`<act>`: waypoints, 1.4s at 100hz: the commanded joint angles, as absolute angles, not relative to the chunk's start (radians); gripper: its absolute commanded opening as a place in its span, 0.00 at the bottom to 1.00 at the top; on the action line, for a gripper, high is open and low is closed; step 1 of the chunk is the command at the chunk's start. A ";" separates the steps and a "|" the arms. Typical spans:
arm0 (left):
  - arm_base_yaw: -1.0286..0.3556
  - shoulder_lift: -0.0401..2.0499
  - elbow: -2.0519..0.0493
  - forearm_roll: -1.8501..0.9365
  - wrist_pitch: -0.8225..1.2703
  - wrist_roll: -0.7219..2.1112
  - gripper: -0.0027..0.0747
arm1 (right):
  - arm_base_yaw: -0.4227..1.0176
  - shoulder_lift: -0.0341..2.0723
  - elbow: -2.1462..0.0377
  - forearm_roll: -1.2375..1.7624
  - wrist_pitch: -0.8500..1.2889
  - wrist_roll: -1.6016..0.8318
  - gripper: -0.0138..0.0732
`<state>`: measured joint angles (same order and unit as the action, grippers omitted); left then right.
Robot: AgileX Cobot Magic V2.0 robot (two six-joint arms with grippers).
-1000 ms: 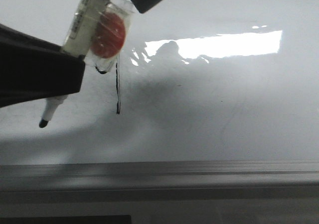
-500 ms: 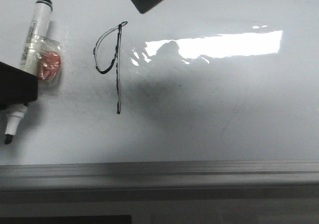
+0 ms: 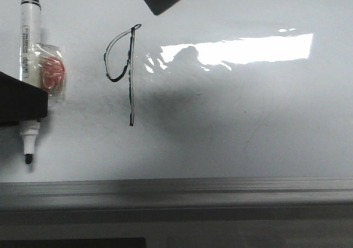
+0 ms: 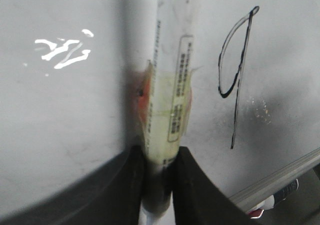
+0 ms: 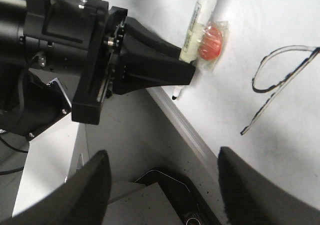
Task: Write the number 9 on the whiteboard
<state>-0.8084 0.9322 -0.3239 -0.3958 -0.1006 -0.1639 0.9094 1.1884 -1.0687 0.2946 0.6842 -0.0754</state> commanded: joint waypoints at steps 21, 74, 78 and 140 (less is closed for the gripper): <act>-0.802 0.942 -0.349 -0.409 -0.164 -0.174 0.05 | 0.910 1.169 -1.106 0.312 0.651 -0.077 0.62; -0.802 0.774 -0.349 -0.409 -0.150 -0.174 0.47 | 0.910 1.048 -1.029 0.212 0.513 -0.077 0.09; -0.802 0.737 -0.349 -0.407 -0.139 -0.174 0.46 | 0.910 1.014 -0.994 0.191 0.474 -0.079 0.09; -0.802 0.236 -0.184 -0.246 -0.063 -0.172 0.01 | 0.910 0.207 -0.173 0.039 -0.023 -0.081 0.09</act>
